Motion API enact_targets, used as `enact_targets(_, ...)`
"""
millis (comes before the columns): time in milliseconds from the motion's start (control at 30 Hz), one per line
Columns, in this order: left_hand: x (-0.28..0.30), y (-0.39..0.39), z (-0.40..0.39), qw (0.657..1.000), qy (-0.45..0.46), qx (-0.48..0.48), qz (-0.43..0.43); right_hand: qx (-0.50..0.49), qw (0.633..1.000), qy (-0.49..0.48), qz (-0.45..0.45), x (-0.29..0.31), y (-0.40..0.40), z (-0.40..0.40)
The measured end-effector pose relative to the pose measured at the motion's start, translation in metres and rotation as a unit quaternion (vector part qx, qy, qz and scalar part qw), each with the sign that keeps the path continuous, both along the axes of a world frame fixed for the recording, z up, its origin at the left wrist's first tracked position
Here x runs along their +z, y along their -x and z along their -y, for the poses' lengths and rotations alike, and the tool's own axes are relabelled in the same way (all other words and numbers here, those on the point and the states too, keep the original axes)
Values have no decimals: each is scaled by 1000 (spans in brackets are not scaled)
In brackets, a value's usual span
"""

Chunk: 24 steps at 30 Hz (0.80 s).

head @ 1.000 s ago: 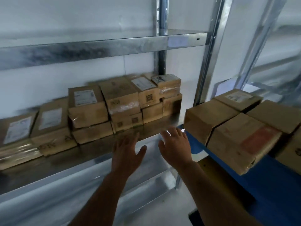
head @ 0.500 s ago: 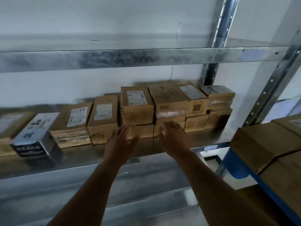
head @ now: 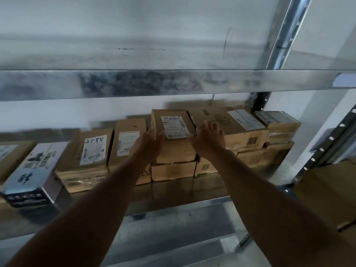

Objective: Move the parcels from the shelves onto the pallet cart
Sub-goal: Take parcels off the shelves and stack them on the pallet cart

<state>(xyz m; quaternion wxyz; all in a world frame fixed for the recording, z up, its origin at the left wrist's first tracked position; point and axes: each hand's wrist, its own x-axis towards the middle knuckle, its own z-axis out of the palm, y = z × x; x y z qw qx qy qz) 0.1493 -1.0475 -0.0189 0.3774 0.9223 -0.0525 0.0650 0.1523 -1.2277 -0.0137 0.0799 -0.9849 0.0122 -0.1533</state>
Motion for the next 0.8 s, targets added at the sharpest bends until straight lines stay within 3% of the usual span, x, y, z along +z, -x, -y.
enact_targets(133, -3, -20, 0, 999, -22, -20, -28, -15, 999, -31, -18, -2, -11, -7)
enact_targets(267, 6, -32, -18, 995, 64, 50, -65, -4, 993, -114, -11, 6, -15, -27)
enact_targets(500, -7, -38, -37, 985, 143, 45, -82, -22, 977, -210, -5, 0, -19, -50)
enact_targets(567, -10, -35, -40, 981, 167, 11, -95, -40, 954, -296, -36, -4, -21, -51)
enact_targets(700, -8, -33, -52, 965, 212, -34, -150, -48, 844, -511, -154, -9, -17, -50)
enact_targets(800, -9, -32, -56, 955, 232, -60, -177, -12, 818, -546, -183, -11, -14, -48)
